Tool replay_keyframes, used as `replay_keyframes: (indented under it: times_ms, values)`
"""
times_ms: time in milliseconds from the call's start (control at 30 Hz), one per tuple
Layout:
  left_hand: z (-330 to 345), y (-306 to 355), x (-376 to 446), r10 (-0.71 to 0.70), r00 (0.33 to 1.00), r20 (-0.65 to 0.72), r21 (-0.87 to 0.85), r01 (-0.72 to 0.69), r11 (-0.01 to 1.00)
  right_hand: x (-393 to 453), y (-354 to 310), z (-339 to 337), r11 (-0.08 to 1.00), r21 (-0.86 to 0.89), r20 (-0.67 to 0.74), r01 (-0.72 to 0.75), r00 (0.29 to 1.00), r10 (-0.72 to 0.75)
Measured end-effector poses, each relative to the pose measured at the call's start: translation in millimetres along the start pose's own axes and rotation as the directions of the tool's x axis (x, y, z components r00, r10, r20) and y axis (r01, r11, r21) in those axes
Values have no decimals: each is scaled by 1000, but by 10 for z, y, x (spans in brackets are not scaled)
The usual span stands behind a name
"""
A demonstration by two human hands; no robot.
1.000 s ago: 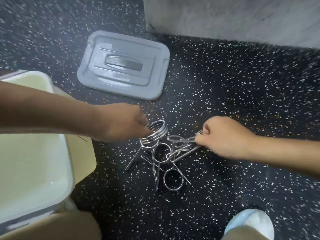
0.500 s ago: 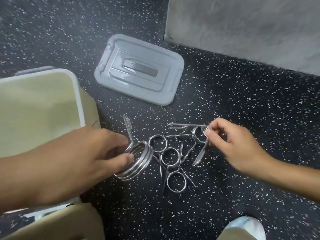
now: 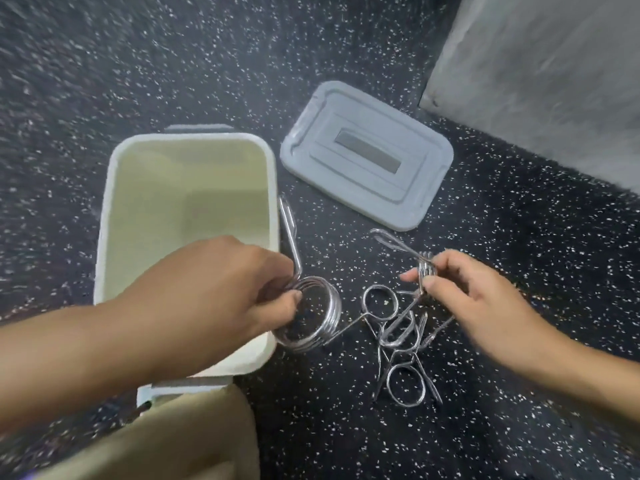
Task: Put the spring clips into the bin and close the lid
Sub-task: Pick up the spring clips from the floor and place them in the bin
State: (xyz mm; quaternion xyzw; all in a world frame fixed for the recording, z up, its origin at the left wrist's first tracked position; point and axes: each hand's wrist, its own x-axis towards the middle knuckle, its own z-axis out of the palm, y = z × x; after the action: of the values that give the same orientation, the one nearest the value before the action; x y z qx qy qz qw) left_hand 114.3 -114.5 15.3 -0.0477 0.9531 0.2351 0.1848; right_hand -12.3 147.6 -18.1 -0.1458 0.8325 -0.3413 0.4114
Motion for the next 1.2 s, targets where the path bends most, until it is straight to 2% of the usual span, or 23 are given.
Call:
replay_keyframes:
  times_ms: [100, 233, 367, 500, 567, 633, 800, 967, 1033, 1200]
  values:
    - [5, -259, -110, 22, 999, -25, 148, -18, 989, 70, -210, 49, 998, 59, -9, -11, 1000, 11]
    - [-83, -678, -333, 162, 987, 11, 395, -153, 906, 95, -528, 191, 987, 162, 1, -13, 1000, 14]
    - [-130, -968, -391, 258, 966, -18, 447, -223, 866, 106, -748, 367, 977, 203, 26, -59, 998, 55]
    - [-156, -1147, -264, 356, 934, -40, 457, -300, 838, 132, -917, 503, 907, 398, 57, -140, 990, 128]
    - [-97, -1232, -181, 411, 912, 0, 489, -359, 795, 131, -992, 563, 865, 486, 57, -123, 992, 109]
    - [-14, -1301, -117, 435, 896, 87, 531, -411, 741, 143, -1125, 632, 814, 567, 115, -124, 991, 71]
    - [225, -1483, -5, 397, 872, 286, 587, -487, 647, 275, -1333, 747, 683, 701, 254, -205, 967, 30]
    - [496, -1479, 219, 326, 808, 491, 593, -584, 554, 446, -1365, 875, 658, 729, 309, -189, 949, -70]
    - [562, -1465, 268, 293, 783, 549, 574, -607, 550, 501, -1355, 911, 653, 727, 368, -214, 924, -107]
    - [712, -1505, 277, 206, 794, 572, 566, -564, 601, 625, -1417, 892, 660, 687, 479, -304, 873, -97]
